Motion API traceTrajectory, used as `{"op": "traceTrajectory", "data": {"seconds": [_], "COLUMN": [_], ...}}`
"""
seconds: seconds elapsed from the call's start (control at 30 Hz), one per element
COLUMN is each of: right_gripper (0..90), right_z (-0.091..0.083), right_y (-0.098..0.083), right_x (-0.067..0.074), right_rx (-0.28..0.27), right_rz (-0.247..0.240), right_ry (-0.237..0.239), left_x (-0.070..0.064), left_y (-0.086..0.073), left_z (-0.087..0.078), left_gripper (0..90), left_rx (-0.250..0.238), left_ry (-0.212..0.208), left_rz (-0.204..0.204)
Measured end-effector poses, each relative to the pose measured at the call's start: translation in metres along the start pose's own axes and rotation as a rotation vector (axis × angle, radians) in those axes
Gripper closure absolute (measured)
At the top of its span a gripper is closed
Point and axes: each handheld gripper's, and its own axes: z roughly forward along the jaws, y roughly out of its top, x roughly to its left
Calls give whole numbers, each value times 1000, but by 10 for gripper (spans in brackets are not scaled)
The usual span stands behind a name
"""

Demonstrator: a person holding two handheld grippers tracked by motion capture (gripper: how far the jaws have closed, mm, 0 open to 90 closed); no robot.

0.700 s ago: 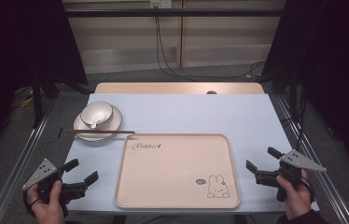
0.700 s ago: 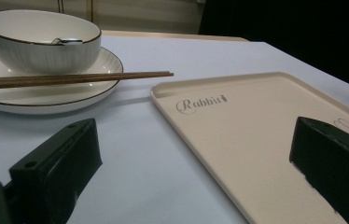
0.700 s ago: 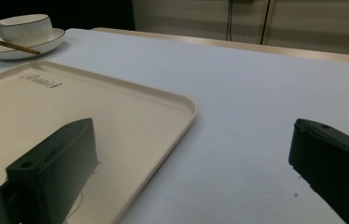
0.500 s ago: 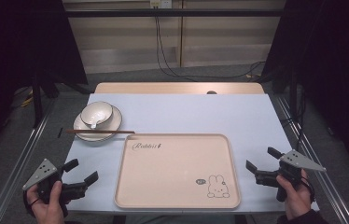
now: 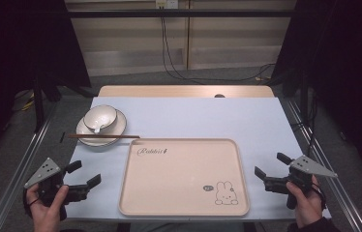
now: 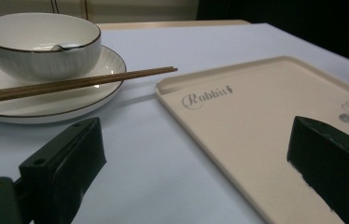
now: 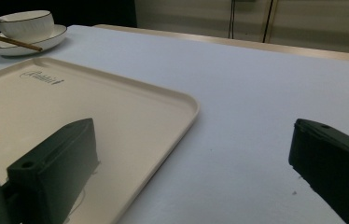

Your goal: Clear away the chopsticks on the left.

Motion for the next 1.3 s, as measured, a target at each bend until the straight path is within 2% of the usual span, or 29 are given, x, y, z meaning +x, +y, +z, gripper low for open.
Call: {"op": "traceTrajectory", "data": {"seconds": [0.03, 0.07, 0.1, 0.17, 0.2, 0.3, 0.47, 0.5, 0.53, 0.57, 0.6, 0.63, 0.73, 0.77, 0.8, 0.83, 0.9, 0.93, 1.0, 1.07, 1.1, 1.13, 1.17, 1.2, 1.27, 1.3], "right_gripper": [8, 8, 9, 9, 9, 10, 10, 10, 10, 10, 10, 10, 10, 10, 10, 10, 10, 10, 10, 10, 10, 10, 10, 10, 11, 11], "right_z": [0, 0, 0, 0, 0, 0, 0, -1, -1, -1, -1, -1, -1, -1, 0, -1, 0, 0, 0, -1, 0, 0, 0, 0, 0, 0], "right_y": [0, 0, 0, 0, 0, 0, 0, 0, 0, 0, 0, 0, 0, 0, 0, 0, 0, 0, 0, 0, 0, 0, 0, 0, -1, -1], "right_x": [0, 0, 1, 1, 1, 1, 2, 1, 2, 2, 2, 2, 2, 2, 2, 2, 2, 3, 3, 2, 3, 3, 3, 3, 3, 4], "right_rx": [-6, -6, -9, -3, -2, 0, -7, -4, -4, -3, -4, -1, -2, -2, -1, 0, 0, 1, 0, -1, 0, -1, 0, 2, 7, 10], "right_rz": [-3, -3, -1, -7, -10, -8, -9, -12, -10, -11, -13, -11, -16, -15, -16, -19, -19, -20, -19, -23, -20, -22, -22, -22, -34, -31], "right_ry": [0, 0, 3, 5, 4, 5, 5, 8, 8, 10, 9, 12, 10, 11, 11, 10, 12, 14, 18, 15, 18, 17, 17, 18, 18, 24], "left_x": [5, 5, 11, 17, 20, 33, 50, 54, 58, 61, 61, 70, 80, 82, 83, 84, 87, 94, 101, 103, 110, 115, 118, 121, 123, 126], "left_y": [3, 3, 6, 9, 11, 17, 28, 31, 34, 37, 37, 43, 50, 51, 52, 53, 53, 54, 54, 53, 52, 51, 50, 49, 48, 47], "left_z": [-1, -1, -2, -3, -2, 1, 5, 5, 6, 6, 6, 7, 9, 11, 12, 14, 17, 23, 29, 33, 41, 44, 47, 50, 53, 56], "left_gripper": [42, 46, 47, 60, 64, 64, 64, 64, 66, 66, 69, 81, 97, 98, 104, 125, 170, 200, 245, 271, 291, 303, 323, 332, 338, 360], "left_rx": [13, 13, 21, 39, 35, 55, 71, 78, 79, 90, 90, 87, 91, 97, 96, 88, 87, 97, 124, 133, 170, 182, 175, 186, 199, 217], "left_ry": [-10, -10, -16, -26, -22, -54, -66, -74, -69, -82, -82, -92, -85, -97, -97, -78, -84, -109, -138, -130, -127, -122, -140, -133, -132, -132], "left_rz": [34, 34, 55, 70, 64, 44, 82, 106, 119, 127, 127, 136, 150, 143, 159, 182, 185, 185, 211, 210, 242, 256, 262, 290, 298, 319]}}
